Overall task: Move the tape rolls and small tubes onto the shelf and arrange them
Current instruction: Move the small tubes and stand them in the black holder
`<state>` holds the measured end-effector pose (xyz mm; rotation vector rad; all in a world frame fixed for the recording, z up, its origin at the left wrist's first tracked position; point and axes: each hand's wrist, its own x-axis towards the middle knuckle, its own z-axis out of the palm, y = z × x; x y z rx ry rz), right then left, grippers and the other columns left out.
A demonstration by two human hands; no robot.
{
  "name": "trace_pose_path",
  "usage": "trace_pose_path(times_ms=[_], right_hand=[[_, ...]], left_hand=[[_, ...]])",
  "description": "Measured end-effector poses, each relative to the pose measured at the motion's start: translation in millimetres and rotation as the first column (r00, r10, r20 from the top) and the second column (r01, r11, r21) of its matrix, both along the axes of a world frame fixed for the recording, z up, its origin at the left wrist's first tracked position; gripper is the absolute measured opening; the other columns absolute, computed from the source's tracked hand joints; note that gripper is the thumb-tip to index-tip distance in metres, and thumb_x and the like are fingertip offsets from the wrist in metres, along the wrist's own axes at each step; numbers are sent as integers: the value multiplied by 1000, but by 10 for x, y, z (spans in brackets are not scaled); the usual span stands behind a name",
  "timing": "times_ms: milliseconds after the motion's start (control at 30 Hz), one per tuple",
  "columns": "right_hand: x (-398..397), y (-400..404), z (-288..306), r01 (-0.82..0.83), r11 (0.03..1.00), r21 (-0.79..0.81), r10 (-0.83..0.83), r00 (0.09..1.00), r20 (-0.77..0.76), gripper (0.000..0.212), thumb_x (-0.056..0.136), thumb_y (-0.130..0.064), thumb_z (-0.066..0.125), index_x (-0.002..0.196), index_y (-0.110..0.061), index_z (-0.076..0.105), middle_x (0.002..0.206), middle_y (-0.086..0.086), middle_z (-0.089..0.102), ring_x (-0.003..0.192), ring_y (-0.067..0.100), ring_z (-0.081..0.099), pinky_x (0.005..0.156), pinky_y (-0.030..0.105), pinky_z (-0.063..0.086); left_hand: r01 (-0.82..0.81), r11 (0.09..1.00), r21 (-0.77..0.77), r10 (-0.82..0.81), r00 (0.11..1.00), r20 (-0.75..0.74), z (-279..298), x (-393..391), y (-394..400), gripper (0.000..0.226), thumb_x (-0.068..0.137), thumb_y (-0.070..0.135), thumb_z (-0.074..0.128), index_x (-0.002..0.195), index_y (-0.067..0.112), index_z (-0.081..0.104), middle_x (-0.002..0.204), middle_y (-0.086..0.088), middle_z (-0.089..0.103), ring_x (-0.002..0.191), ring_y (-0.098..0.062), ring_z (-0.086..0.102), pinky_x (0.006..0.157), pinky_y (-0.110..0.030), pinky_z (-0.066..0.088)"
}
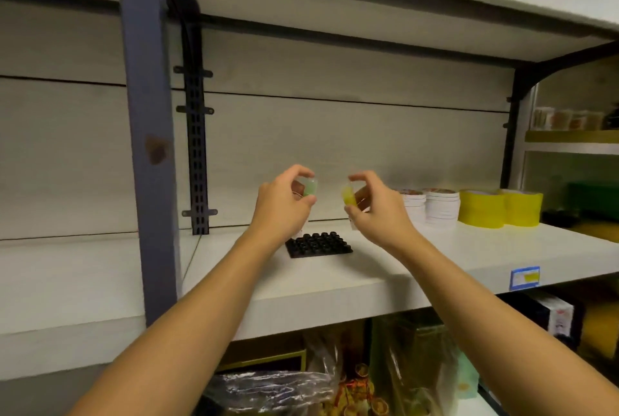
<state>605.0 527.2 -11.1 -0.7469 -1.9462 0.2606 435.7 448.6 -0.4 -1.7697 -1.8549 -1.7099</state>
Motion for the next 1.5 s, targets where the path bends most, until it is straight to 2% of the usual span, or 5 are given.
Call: trace_pose_path(times_ms=[267, 600, 967, 1067, 1500], right_hand=[[-63, 682, 110, -191, 981, -43, 193, 980, 45, 28, 93, -23, 65, 119, -26, 56, 81, -6, 64, 76, 12, 64, 61, 11, 43], [-437, 1229, 111, -320, 939, -127, 330, 942, 64, 38, 84, -11, 74, 116, -23, 57, 84, -1, 63, 67, 4, 58, 53, 4, 41], [-469, 1423, 18, -288, 955, -69, 292, 954, 69, 41, 81, -12, 77, 115, -21, 56, 82, -4, 62, 70, 10, 60, 63, 18, 44], [-486, 1400, 6, -298, 952, -63, 303, 949, 83, 41, 82, -12, 77, 115, -21, 55, 85, -2, 62, 70, 8, 60, 58, 9, 43], [-506, 1316, -26, -302, 950, -75, 308, 947, 87, 40, 84, -13, 76, 115, -24, 53, 87, -1, 63, 76, 12, 64, 58, 9, 43]], left_hand=[[-105, 994, 1, 105, 991, -82, 118, -18, 466, 33, 90, 17, 73, 117, 33, 65, 96, 10, 64, 86, 0, 62, 75, -13, 47], [-183, 978, -96, 152, 953, -261, 20, -192, 925, 37, 86, 24, 79, 119, 24, 62, 96, 3, 64, 91, -10, 62, 87, -26, 51], [-314, 928, -203, 163, 828, -537, -196, -352, 1019, 45, 85, 37, 77, 122, 16, 60, 113, -1, 66, 105, -17, 60, 91, -34, 50], [-322, 930, -175, 169, 799, -577, -208, -345, 999, 45, 87, 36, 76, 122, 15, 59, 115, -2, 66, 107, -18, 60, 92, -35, 50], [-365, 922, -127, 243, 804, -542, -291, -360, 1062, 42, 87, 36, 76, 120, 16, 57, 116, -1, 64, 108, -18, 58, 91, -34, 50]])
